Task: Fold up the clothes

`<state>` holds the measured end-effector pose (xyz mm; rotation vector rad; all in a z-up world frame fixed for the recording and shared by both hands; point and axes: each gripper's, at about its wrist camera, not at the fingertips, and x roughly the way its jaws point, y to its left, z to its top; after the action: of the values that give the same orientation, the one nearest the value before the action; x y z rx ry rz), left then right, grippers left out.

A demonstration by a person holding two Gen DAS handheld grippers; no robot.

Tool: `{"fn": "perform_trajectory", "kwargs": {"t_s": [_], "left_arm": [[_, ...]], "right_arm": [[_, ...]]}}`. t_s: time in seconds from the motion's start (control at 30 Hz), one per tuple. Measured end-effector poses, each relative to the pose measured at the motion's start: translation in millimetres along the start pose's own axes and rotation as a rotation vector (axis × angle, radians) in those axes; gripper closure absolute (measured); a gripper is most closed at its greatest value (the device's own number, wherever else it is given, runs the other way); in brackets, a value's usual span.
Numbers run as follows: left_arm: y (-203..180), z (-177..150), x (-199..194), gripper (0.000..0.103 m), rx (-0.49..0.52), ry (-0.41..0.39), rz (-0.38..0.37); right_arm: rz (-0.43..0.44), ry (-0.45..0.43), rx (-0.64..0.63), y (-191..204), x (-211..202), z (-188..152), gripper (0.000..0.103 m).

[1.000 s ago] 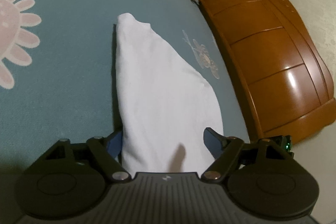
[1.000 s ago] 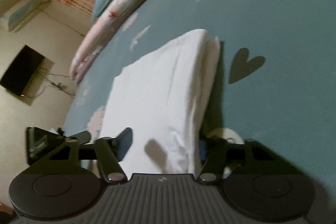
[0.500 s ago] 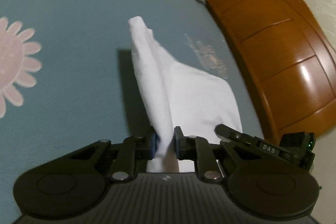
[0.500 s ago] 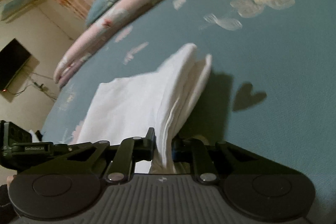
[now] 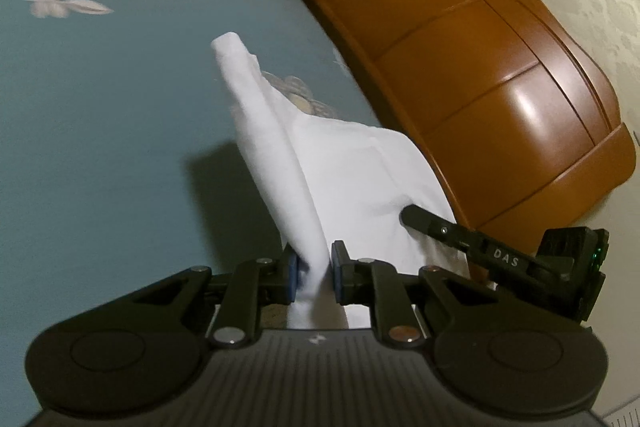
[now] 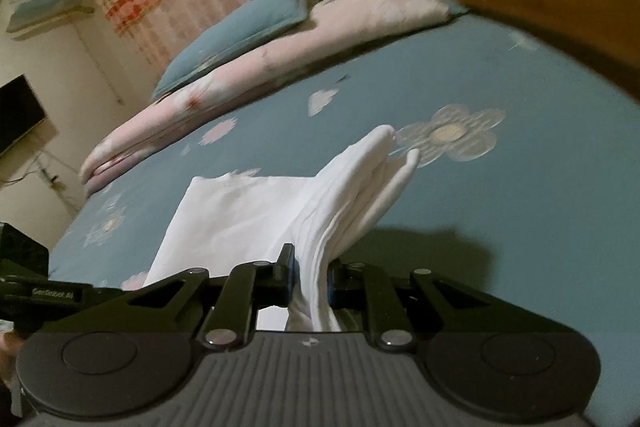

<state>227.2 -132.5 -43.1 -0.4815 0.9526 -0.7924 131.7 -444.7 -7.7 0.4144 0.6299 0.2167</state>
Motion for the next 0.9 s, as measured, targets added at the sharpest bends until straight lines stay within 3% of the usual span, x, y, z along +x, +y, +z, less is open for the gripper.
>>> {"fn": "perform_trajectory", "kwargs": {"t_s": [0.4, 0.5, 0.57, 0.6, 0.67, 0.83, 0.9], "left_arm": [[-34, 5, 97, 0.088, 0.042, 0.066, -0.033], [-33, -5, 106, 0.088, 0.058, 0.087, -0.012], [-24, -9, 107, 0.088, 0.059, 0.105, 0.037], [-20, -11, 107, 0.083, 0.059, 0.114, 0.064], [-10, -16, 106, 0.076, 0.059, 0.132, 0.116], [-18, -8, 73, 0.051, 0.166, 0.044, 0.16], [-33, -5, 72, 0.043, 0.233, 0.026, 0.14]], "right_arm": [[-0.169, -0.019, 0.01, -84, -3, 31, 0.086], [-0.184, 0.0, 0.033, -101, 1, 24, 0.085], [-0.205, 0.027, 0.053, -112, 8, 14, 0.078], [-0.241, 0.041, 0.063, -118, 12, 9, 0.07], [-0.318, 0.062, 0.092, -130, 18, 0, 0.063], [-0.368, -0.068, 0.159, -143, -21, -9, 0.061], [-0.321, -0.115, 0.154, -138, -34, -8, 0.061]]}}
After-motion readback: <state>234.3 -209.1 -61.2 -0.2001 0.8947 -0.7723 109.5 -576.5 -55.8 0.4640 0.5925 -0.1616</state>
